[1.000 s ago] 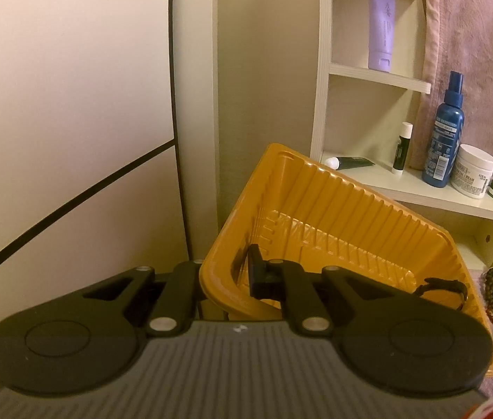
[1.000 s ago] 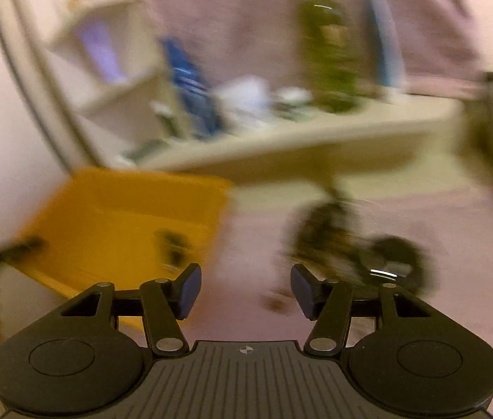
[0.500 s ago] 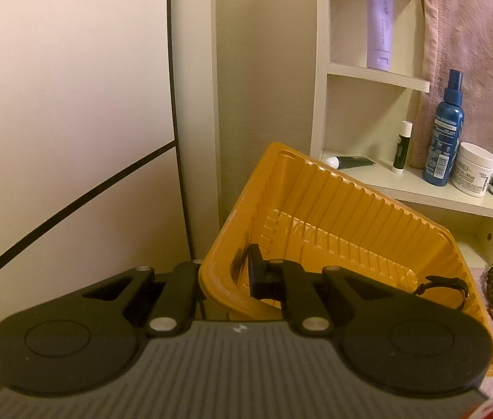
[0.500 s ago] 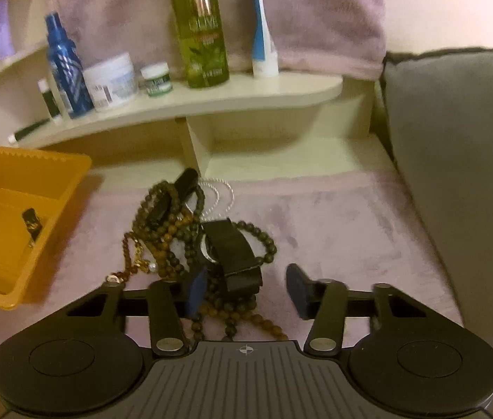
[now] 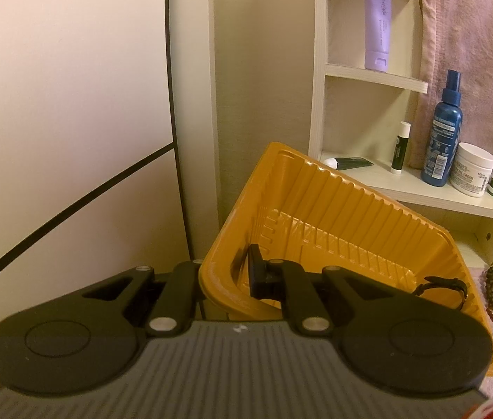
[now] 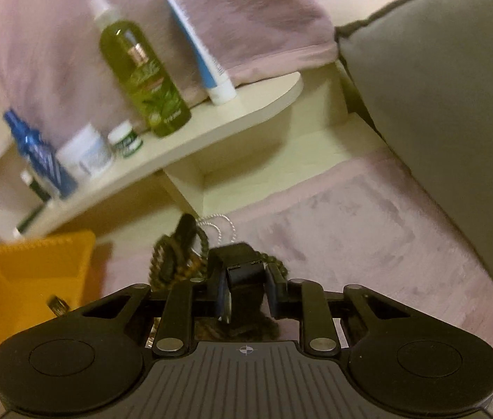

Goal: Organize jewelry
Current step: 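Grasp the black smartwatch from the pile with the right tool, then carry the black smartwatch into the orange tray and release it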

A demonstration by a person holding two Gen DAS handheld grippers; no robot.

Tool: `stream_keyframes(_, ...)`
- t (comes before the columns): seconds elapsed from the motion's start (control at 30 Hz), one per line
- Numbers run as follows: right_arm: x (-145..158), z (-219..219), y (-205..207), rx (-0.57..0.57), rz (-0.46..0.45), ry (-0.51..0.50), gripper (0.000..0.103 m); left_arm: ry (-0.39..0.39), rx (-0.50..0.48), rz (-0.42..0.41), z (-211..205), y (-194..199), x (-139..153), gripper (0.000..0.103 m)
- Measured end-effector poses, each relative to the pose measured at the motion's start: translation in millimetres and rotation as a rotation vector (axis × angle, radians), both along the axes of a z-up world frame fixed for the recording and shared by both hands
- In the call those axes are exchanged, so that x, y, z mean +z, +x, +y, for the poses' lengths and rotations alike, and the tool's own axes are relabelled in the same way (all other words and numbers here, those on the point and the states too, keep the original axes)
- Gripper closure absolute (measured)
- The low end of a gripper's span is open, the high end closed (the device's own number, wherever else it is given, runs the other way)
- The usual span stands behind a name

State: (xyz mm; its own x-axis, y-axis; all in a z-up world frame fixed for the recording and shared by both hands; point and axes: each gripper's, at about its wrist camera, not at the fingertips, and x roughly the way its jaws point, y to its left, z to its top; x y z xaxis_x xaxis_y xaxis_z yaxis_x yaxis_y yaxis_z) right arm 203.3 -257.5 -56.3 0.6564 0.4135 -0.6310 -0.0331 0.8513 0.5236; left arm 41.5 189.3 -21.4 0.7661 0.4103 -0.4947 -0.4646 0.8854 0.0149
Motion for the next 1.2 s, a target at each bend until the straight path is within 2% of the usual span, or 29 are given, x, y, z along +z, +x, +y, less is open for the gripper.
stream_keyframes(0.27,23.5,20.5,-9.7,0.073,-0.005,0.149,0.08,0.0,0.001,0.0,-0.2,0.1,-0.3,0.093)
stream_keyframes(0.43,33.9,59.0,-10.1,0.196,0.021,0.256,0.08,0.0,0.001,0.0,0.2,-0.2,0.0,0.094)
stream_keyframes(0.57,36.0,94.2,-7.1,0.275,0.044,0.296,0.08,0.001,0.0,0.0,0.5,-0.3,0.0,0.094)
stream_keyframes(0.83,17.9,158.9,-1.3,0.35,0.135,0.283,0.08,-0.005,-0.001,-0.003,1.3,-0.7,0.5,0.094)
stream_keyframes(1.0,0.2,176.7,1.0,0.345,0.195,0.253,0.08,-0.008,-0.002,-0.004,1.3,-1.4,1.0,0.094)
stream_keyframes(1.1,-2.8,182.6,0.8,0.367,0.182,0.207,0.079,-0.011,-0.003,-0.006,1.2,-1.5,1.4,0.094)
stream_keyframes(1.2,1.3,185.7,-0.8,0.405,0.144,0.171,0.068,-0.014,-0.003,-0.003,1.8,-1.1,0.7,0.094)
